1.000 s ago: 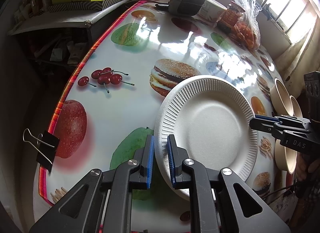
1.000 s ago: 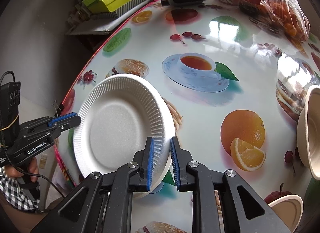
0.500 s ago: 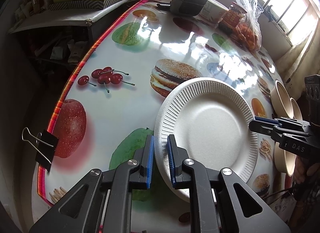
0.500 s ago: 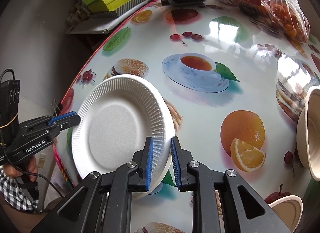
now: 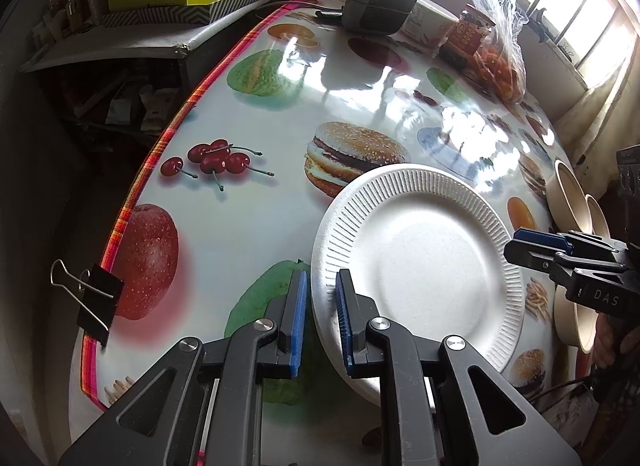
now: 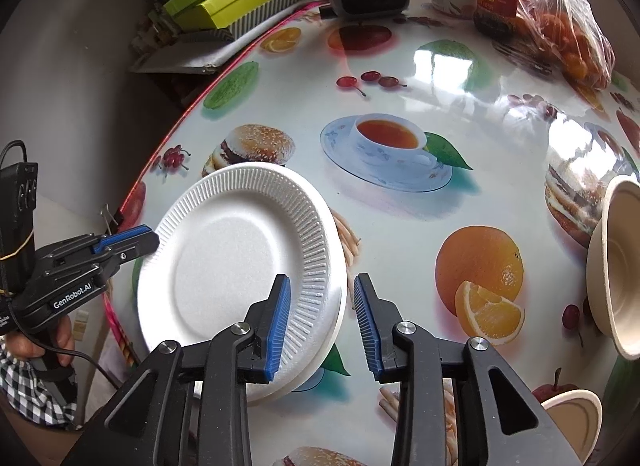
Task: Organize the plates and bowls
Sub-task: 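Lower the left gripper's plate onto the stack and open while the right gripper releases its plate onto its stack, then move both grippers open toward the tan paper bowls on the table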
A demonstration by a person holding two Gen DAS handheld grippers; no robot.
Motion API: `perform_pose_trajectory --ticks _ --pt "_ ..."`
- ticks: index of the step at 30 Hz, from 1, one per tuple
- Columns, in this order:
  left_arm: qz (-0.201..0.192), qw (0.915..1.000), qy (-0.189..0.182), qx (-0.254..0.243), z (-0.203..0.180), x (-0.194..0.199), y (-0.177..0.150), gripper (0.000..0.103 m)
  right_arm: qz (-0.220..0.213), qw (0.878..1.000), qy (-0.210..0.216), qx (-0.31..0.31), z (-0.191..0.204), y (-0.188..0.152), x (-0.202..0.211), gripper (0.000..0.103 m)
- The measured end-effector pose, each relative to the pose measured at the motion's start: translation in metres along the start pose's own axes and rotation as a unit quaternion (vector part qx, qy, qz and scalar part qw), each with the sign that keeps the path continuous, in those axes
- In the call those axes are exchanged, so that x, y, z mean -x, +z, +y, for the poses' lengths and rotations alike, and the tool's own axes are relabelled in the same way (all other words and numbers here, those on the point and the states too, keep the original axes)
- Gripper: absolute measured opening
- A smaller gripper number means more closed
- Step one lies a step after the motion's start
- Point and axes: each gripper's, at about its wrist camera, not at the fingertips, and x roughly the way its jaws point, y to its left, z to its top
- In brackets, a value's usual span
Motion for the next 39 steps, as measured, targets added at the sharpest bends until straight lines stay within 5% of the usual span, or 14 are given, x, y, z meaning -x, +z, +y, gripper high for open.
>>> perform_pose_trajectory --ticks 16,20,25,28,39 --pt "-0.004 1.0 0.005 -0.005 -0.002 0.0 0.0 0.021 -0.01 1.0 -0.019 -0.003 -0.001 -0.002 0.003 0.047" --pt "-0.011 0.9999 0.008 -0.007 -0.004 0.002 0.001 0.036 -0.015 1.0 -0.02 -0.008 -0.003 -0.004 0.004 0.052" --pt "-0.023 0.9995 0.013 -0.014 -0.009 0.007 0.003 0.037 -0.024 0.999 -0.025 -0.016 -0.004 -0.007 0.009 0.06" --pt "-0.031 0.9993 0.012 -0.018 -0.012 0.01 0.004 0.047 -0.034 0.999 -0.031 -0.019 -0.006 -0.009 0.013 0.066" --pt "-0.054 0.9977 0.001 -0.042 -0.041 0.016 0.014 0.047 -0.085 0.993 -0.069 -0.032 -0.012 -0.019 0.037 0.067"
